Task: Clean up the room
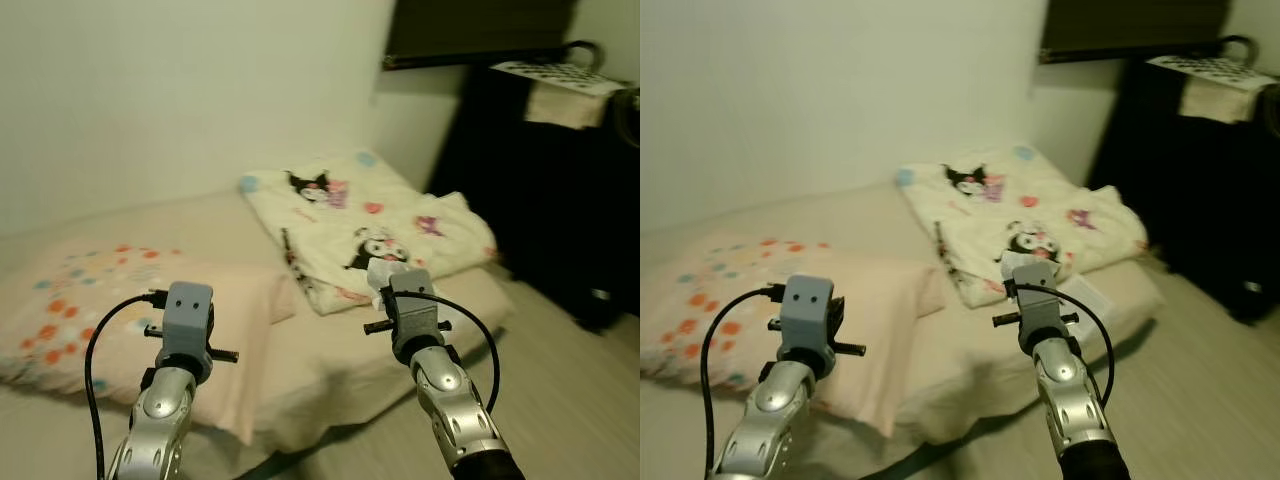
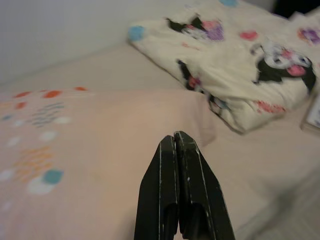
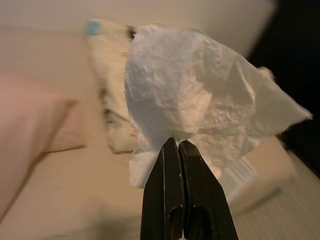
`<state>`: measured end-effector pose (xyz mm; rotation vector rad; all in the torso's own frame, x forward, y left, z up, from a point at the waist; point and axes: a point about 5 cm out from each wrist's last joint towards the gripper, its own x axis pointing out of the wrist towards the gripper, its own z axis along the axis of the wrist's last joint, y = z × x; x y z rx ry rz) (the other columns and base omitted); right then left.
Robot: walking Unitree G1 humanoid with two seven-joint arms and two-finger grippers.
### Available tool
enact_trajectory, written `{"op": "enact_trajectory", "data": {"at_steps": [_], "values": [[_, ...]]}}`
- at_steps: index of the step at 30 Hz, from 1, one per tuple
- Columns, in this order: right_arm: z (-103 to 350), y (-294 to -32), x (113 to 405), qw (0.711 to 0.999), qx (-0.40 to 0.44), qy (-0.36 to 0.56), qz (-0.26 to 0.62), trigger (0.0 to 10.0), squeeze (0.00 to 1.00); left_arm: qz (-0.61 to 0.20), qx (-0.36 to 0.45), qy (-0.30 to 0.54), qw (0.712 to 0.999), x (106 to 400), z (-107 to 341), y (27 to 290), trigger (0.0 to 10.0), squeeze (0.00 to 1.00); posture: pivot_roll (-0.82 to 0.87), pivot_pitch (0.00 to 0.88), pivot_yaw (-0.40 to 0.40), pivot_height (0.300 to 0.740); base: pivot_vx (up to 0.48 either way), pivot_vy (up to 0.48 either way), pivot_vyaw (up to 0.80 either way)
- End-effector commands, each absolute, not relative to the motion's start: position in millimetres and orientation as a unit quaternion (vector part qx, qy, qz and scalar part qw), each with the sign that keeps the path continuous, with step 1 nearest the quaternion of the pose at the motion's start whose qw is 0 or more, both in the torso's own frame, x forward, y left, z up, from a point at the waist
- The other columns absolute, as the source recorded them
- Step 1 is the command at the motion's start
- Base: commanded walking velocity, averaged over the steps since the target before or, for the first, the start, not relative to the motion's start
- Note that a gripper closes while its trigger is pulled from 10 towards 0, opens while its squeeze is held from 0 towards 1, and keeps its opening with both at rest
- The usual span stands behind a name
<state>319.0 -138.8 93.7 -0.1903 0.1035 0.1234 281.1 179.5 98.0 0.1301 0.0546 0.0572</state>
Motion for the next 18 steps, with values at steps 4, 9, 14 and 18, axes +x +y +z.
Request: {"op": "enact_trajectory", "data": {"at_steps": [4, 9, 14, 18], "values": [[90.1, -143.2, 320.3, 0.991, -0.105, 0.065, 0.055, 10.0, 0.00, 0.030, 0.070, 0.030, 0.997, 281.3, 96.4, 179.6, 10.0, 0.00, -0.04, 0.060, -0.063, 0.740, 0.000, 0.000, -0.80], [92.5, -141.7, 322.6, 0.990, -0.107, 0.065, 0.057, 10.0, 0.00, 0.029, 0.073, 0.028, 0.997, 280.4, 96.5, 179.0, 10.0, 0.00, -0.04, 0.063, -0.068, 0.740, 0.000, 0.000, -0.80], [93.4, -140.6, 323.2, 0.990, -0.108, 0.066, 0.060, 10.0, 0.00, 0.030, 0.076, 0.028, 0.996, 279.2, 95.8, 180.0, 10.0, 0.00, -0.04, 0.069, -0.075, 0.740, 0.000, 0.000, -0.80], [93.6, -139.9, 323.9, 0.989, -0.111, 0.068, 0.063, 10.0, 0.00, 0.033, 0.080, 0.029, 0.996, 278.3, 95.0, 181.1, 10.0, 0.00, -0.04, 0.069, -0.075, 0.740, 0.000, 0.000, -0.80]]}}
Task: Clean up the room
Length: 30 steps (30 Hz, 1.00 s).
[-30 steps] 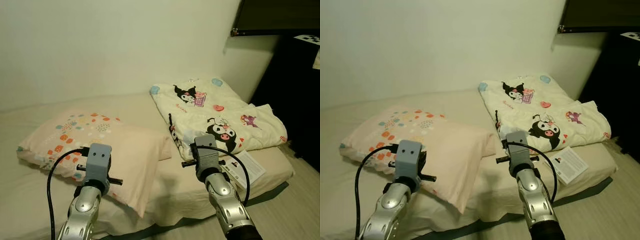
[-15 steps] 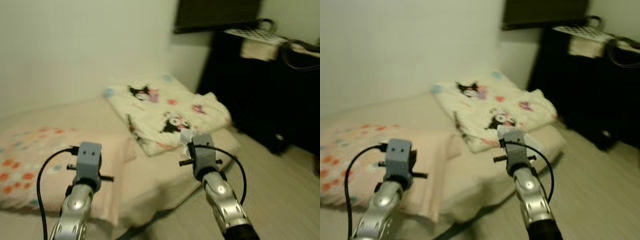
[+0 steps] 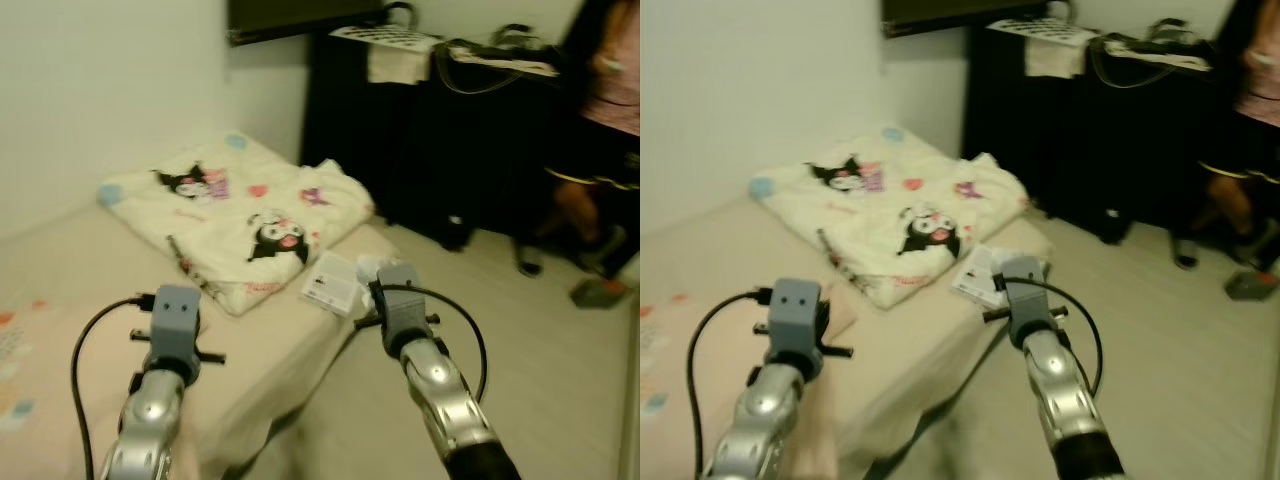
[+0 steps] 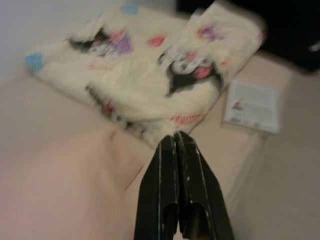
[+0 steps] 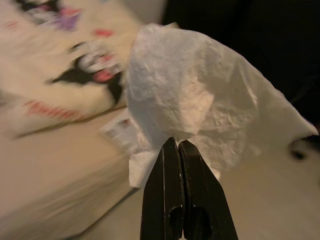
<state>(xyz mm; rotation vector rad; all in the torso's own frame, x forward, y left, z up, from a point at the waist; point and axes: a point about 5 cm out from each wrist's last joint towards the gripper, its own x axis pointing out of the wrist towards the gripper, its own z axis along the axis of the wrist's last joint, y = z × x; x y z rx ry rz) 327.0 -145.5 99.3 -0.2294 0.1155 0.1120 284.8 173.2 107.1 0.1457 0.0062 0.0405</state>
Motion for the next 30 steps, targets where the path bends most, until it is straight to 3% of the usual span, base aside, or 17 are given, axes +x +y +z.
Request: {"op": "enact_trajectory", "data": {"at_steps": [1, 30], "values": [[93.8, -139.7, 324.3, 0.989, -0.112, 0.068, 0.063, 10.0, 0.00, 0.032, 0.081, 0.030, 0.996, 278.0, 94.5, 180.9, 10.0, 0.00, -0.04, 0.069, -0.075, 0.740, 0.000, 0.000, -0.80], [92.6, -141.4, 321.7, 0.988, -0.128, 0.070, 0.054, 10.0, 0.00, 0.010, 0.099, 0.038, 0.994, 275.7, 84.7, 172.1, 10.0, 0.00, -0.04, 0.050, -0.070, 0.740, 0.000, 0.000, -0.80]]}}
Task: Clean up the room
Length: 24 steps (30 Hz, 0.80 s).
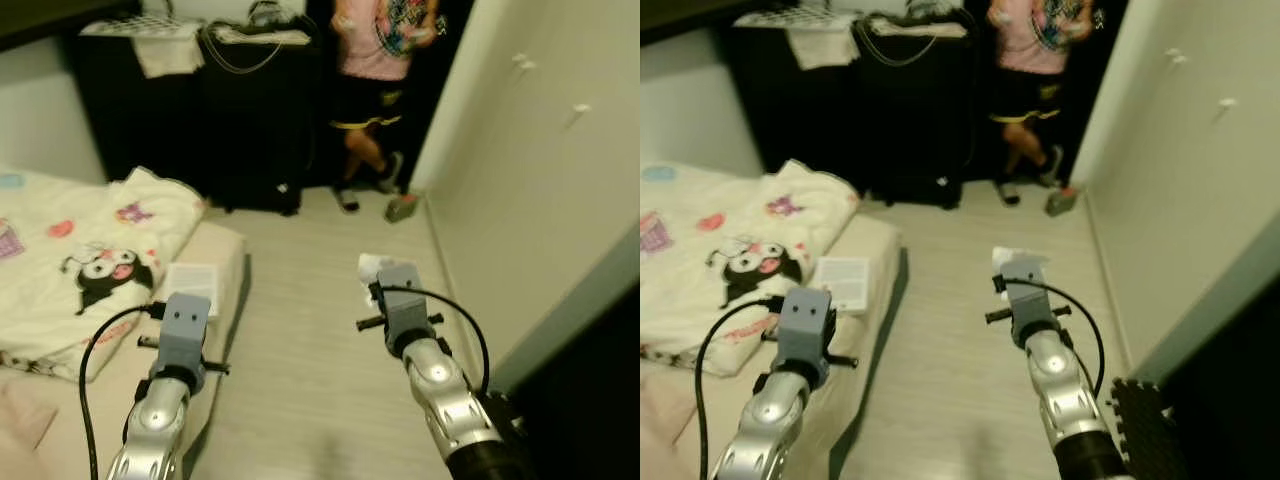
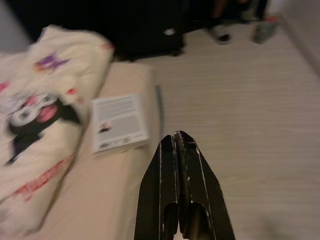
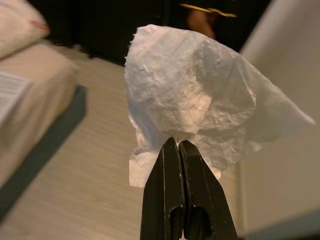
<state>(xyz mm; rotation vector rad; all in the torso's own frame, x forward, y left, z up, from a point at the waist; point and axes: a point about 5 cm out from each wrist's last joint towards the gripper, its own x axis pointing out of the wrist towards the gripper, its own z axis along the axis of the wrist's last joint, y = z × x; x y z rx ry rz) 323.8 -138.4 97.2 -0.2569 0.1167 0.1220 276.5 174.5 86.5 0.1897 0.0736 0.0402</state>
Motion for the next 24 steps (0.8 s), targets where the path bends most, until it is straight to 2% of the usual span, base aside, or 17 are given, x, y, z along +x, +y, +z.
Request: {"op": "enact_trajectory", "data": {"at_steps": [1, 17, 24], "values": [[92.6, -141.4, 321.7, 0.988, -0.128, 0.070, 0.054, 10.0, 0.00, 0.010, 0.099, 0.038, 0.994, 275.7, 84.7, 172.1, 10.0, 0.00, -0.04, 0.050, -0.070, 0.740, 0.000, 0.000, -0.80], [89.2, -142.6, 320.6, 0.987, -0.131, 0.077, 0.050, 10.0, 0.00, 0.002, 0.111, 0.038, 0.993, 273.9, 81.8, 169.4, 10.0, 0.00, -0.03, 0.044, -0.072, 0.740, 0.000, 0.000, -0.80], [83.6, -146.8, 319.3, 0.988, -0.123, 0.088, 0.037, 10.0, 0.00, 0.007, 0.104, 0.062, 0.993, 271.0, 68.3, 169.4, 10.0, 0.00, -0.03, 0.046, -0.072, 0.740, 0.000, 0.000, -0.80]]}}
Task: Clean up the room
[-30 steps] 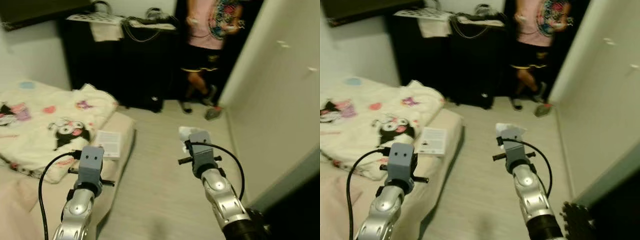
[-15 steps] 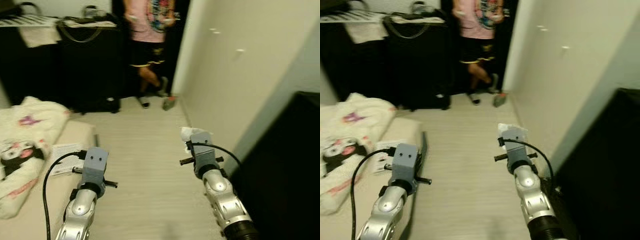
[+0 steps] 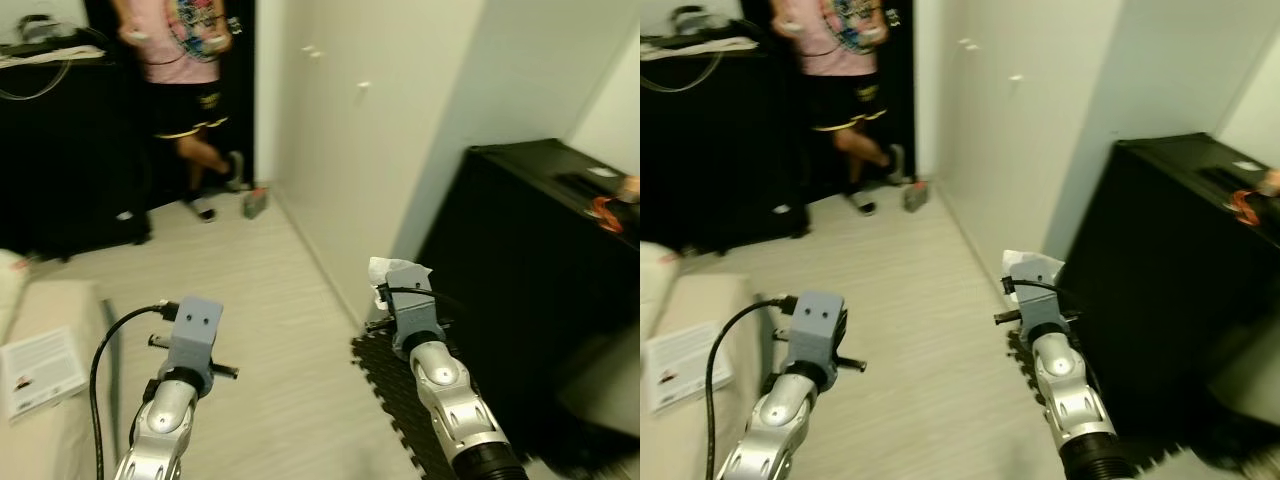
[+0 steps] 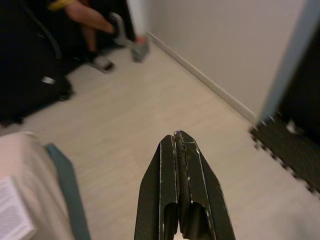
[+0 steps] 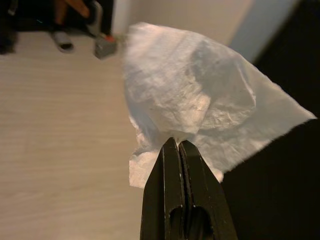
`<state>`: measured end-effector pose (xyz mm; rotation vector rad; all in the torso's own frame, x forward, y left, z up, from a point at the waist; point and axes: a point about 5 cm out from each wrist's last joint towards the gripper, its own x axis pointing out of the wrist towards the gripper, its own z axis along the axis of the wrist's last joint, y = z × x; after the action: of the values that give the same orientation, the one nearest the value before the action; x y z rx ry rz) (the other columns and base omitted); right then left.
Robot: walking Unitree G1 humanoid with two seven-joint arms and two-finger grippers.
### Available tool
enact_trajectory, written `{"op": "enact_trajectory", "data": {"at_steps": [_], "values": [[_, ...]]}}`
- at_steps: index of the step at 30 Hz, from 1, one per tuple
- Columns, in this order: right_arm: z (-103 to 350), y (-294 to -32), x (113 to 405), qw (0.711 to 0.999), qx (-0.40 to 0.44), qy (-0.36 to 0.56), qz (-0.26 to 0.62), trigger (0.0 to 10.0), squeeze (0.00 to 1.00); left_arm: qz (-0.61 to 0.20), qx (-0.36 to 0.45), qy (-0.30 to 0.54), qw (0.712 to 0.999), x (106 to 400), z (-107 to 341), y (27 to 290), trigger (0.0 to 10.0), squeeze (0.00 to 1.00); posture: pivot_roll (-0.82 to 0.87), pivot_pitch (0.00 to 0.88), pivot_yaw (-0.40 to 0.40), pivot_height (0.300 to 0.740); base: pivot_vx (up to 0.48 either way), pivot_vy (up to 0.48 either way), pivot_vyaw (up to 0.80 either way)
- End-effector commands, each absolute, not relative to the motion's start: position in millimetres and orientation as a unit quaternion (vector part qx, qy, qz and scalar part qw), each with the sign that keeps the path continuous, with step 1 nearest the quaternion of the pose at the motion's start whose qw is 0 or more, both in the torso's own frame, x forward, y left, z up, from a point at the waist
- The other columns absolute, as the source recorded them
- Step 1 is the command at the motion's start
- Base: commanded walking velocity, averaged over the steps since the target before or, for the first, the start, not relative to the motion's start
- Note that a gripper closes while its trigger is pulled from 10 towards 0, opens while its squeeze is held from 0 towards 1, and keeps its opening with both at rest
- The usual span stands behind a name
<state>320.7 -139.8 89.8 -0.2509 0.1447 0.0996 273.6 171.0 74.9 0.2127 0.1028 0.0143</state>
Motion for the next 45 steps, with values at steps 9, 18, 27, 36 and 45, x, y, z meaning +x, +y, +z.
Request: {"op": "enact_trajectory", "data": {"at_steps": [9, 18, 27, 36, 45], "values": [[77.7, -154.8, 313.1, 0.988, -0.119, 0.094, 0.019, 10.0, 0.00, 0.025, 0.089, 0.094, 0.991, 261.9, 51.8, 173.0, 10.0, 0.00, -0.04, 0.045, -0.056, 0.740, 0.000, 0.000, -0.80], [74.7, -150.3, 311.4, 0.989, -0.113, 0.089, 0.027, 10.0, 0.00, 0.006, 0.107, 0.081, 0.991, 265.2, 55.0, 167.3, 10.0, 0.00, -0.02, 0.035, -0.037, 0.740, 0.000, 0.000, -0.80], [66.9, -141.9, 305.9, 0.992, -0.089, 0.094, 0.014, 10.0, 0.00, 0.003, 0.123, 0.078, 0.989, 267.1, 59.5, 180.3, 10.0, 0.00, 0.02, 0.033, 0.011, 0.740, 0.000, 0.000, -0.80], [65.9, -141.3, 306.1, 0.992, -0.087, 0.092, 0.011, 10.0, 0.00, 0.011, 0.120, 0.075, 0.990, 267.9, 60.6, 184.8, 10.0, 0.00, 0.02, 0.036, 0.023, 0.740, 0.000, 0.000, -0.80], [68.1, -149.4, 309.0, 0.990, -0.106, 0.092, -0.006, 10.0, 0.00, 0.007, 0.092, 0.060, 0.994, 268.7, 62.5, 177.7, 10.0, 0.00, 0.00, 0.036, 0.018, 0.740, 0.000, 0.000, -0.80]]}}
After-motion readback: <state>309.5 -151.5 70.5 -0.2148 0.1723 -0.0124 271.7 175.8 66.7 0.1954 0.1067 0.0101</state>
